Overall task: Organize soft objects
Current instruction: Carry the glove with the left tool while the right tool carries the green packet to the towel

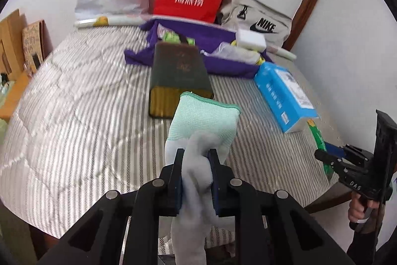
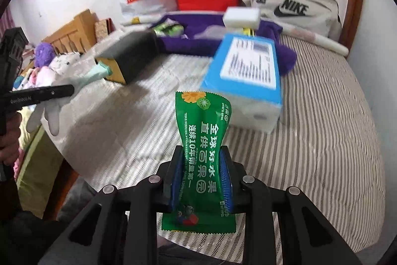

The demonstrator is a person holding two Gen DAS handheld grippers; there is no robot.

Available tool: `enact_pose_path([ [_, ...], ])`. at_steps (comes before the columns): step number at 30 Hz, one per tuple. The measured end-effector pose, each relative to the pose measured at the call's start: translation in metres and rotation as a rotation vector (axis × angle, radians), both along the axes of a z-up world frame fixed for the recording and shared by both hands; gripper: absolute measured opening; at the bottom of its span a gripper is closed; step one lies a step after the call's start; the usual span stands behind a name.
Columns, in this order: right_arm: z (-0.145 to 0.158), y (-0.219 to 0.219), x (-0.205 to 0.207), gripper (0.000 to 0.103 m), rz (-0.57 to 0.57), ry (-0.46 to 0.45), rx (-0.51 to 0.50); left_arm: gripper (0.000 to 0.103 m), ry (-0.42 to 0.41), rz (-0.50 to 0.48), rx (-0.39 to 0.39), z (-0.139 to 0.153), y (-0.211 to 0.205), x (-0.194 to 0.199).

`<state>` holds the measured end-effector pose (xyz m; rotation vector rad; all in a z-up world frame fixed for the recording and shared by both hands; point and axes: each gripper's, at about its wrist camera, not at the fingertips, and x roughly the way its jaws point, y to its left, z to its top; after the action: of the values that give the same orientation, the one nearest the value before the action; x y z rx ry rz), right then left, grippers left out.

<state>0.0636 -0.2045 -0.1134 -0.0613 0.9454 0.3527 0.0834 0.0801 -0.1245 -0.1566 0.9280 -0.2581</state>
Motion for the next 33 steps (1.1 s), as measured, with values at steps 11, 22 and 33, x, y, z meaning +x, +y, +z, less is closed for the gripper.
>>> enact_pose_path([
  [11,0.04,0.0,0.036,0.028,-0.001,-0.07,0.017,0.017,-0.035,0.006,-0.043,0.038,0.004,0.031],
  [22,0.056,0.011,0.122,0.028,0.001,-0.084,0.022,0.018,-0.041,0.0,-0.066,0.052,-0.001,0.093],
  [33,0.042,0.037,0.222,0.029,-0.011,-0.044,-0.015,0.018,-0.032,0.025,-0.097,0.053,-0.009,0.177],
])
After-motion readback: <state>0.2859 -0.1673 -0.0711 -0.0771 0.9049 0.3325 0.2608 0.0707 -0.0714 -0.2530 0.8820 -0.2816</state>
